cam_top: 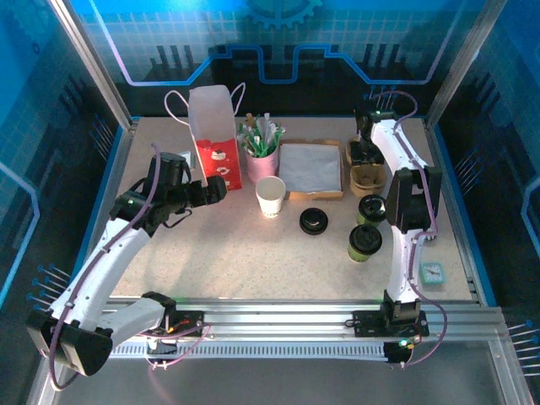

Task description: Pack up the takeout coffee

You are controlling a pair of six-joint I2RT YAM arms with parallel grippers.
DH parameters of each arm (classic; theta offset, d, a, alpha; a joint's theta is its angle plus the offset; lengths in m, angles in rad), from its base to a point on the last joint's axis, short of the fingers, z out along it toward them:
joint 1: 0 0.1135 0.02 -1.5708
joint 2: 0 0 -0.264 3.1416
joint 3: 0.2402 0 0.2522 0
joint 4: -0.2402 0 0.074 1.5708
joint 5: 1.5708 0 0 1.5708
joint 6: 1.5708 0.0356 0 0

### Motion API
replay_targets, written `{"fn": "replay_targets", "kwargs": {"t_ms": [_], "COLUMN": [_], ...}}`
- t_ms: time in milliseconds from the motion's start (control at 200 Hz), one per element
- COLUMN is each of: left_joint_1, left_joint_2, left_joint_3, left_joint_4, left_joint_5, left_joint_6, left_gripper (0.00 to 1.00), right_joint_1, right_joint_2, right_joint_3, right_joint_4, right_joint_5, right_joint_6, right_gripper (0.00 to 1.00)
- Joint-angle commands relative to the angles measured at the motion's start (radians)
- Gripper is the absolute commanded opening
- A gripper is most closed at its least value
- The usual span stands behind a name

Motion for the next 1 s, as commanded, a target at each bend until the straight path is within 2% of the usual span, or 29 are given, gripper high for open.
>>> {"fn": "replay_targets", "kwargs": {"t_ms": [0, 435, 996], "left_joint_1": [0.004, 0.004, 0.004], "left_joint_2": [0.006, 0.008, 0.007], "left_joint_3": [-0.002, 0.0, 0.0], "left_joint_4": [-0.005, -0.007, -0.008], "left_joint_5": [-0.018, -0.022, -0.026], "left_joint_6": [0.032, 0.033, 0.036], "left_gripper": [0.99, 0.99, 0.99], "right_joint_1": [-0.014, -0.015, -0.015], "right_joint_2": [0.017, 0.04, -0.01], "right_joint_3": [0.004, 0.0, -0.023], "right_joint_4": [0.001, 0.004, 0.019], "right_joint_5": [-0.017, -0.033, -0.044], "right_joint_6": [0.002, -0.002, 0.008], "right_gripper": [0.5, 0.49, 0.33]}}
